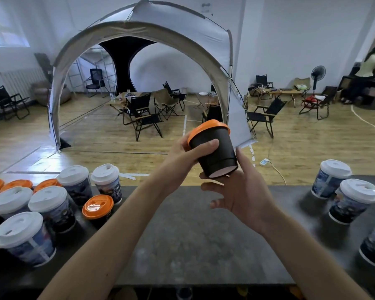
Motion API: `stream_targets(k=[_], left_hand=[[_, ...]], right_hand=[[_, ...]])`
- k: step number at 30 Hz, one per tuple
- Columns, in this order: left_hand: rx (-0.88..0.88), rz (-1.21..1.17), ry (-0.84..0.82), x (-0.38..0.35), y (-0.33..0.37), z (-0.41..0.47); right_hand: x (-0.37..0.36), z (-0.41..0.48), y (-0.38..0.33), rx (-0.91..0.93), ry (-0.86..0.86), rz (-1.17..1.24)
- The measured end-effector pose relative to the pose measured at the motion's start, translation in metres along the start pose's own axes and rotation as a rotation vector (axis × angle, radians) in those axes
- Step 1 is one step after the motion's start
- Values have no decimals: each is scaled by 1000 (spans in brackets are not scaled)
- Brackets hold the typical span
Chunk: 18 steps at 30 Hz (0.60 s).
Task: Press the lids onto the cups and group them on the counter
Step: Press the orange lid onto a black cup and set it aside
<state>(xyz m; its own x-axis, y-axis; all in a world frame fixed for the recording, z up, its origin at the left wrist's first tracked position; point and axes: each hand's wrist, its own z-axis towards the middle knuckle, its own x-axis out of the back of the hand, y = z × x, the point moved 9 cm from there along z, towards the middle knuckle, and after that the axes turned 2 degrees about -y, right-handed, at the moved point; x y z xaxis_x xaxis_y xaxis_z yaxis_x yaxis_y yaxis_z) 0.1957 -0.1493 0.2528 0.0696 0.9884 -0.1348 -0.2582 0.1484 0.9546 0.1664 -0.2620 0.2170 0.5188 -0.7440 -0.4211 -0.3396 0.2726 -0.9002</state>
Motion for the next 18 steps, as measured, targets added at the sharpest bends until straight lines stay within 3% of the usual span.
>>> stream_targets(k=[2, 7, 13, 18], left_hand=[[7, 67, 6, 2, -2, 1], [46, -156, -82, -7, -5, -1], [64, -150, -63, -3, -12, -5], [114, -290, -130, -10, -14, -11]], right_hand=[[4, 0, -2, 36, 47, -32], [-10, -3, 8, -71, -43, 175], [-7, -3, 8, -39, -3, 64], [-12, -6, 10, -86, -40, 85]])
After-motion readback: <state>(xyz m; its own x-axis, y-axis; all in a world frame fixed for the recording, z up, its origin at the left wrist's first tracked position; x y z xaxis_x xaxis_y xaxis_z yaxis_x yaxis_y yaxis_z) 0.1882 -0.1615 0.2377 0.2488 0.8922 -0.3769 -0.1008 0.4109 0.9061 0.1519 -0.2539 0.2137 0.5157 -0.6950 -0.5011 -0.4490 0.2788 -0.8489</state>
